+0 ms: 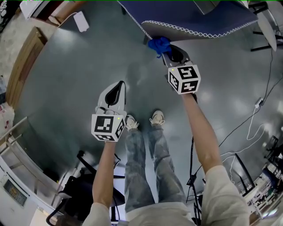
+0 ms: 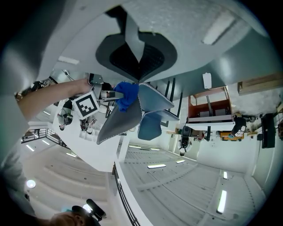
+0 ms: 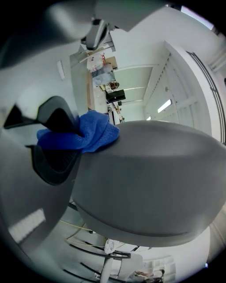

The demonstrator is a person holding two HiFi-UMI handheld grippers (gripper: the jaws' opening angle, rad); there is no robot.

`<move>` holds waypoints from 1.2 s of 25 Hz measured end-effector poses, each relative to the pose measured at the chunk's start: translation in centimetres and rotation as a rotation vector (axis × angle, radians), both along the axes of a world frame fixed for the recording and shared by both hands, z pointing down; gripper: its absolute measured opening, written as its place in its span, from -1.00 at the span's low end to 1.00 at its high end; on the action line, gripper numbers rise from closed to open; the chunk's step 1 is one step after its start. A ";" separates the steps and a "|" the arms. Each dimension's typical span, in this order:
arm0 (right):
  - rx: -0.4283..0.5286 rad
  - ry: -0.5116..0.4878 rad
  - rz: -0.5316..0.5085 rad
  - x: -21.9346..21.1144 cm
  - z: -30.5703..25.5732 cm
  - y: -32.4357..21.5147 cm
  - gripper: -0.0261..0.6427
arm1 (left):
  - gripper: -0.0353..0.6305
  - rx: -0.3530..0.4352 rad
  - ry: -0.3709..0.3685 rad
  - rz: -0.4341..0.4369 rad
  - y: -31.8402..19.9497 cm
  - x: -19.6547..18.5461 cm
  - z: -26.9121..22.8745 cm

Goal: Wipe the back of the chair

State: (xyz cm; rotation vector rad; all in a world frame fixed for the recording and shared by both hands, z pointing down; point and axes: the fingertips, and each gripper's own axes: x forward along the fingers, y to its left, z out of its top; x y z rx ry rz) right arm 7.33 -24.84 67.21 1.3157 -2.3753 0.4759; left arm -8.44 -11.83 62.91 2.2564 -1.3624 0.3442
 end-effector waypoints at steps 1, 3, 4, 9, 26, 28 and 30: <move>-0.022 0.010 -0.001 -0.1 0.8 0.0 -0.72 | -0.89 0.000 -0.002 -0.002 0.0 -0.3 0.0; -0.049 0.009 0.003 -0.1 1.5 0.0 -0.72 | -0.89 -0.001 -0.007 -0.010 0.1 -0.7 -0.1; -0.054 0.004 0.005 -0.1 1.5 0.0 -0.72 | -0.89 0.000 -0.009 -0.013 0.1 -0.9 -0.1; -0.064 0.020 0.000 -0.2 2.0 -0.1 -0.72 | -0.89 -0.002 -0.002 -0.020 0.2 -1.2 0.2; 0.135 0.012 0.040 1.6 -6.2 6.4 -0.73 | -0.89 0.019 -0.015 -0.048 1.0 -1.4 -1.6; 0.149 0.015 0.049 2.2 -7.0 8.2 -0.73 | -0.89 0.024 -0.016 -0.048 1.1 -1.2 -1.9; 0.156 0.024 0.057 2.9 -7.4 9.9 -0.73 | -0.89 0.025 -0.017 -0.049 1.4 -0.9 -2.0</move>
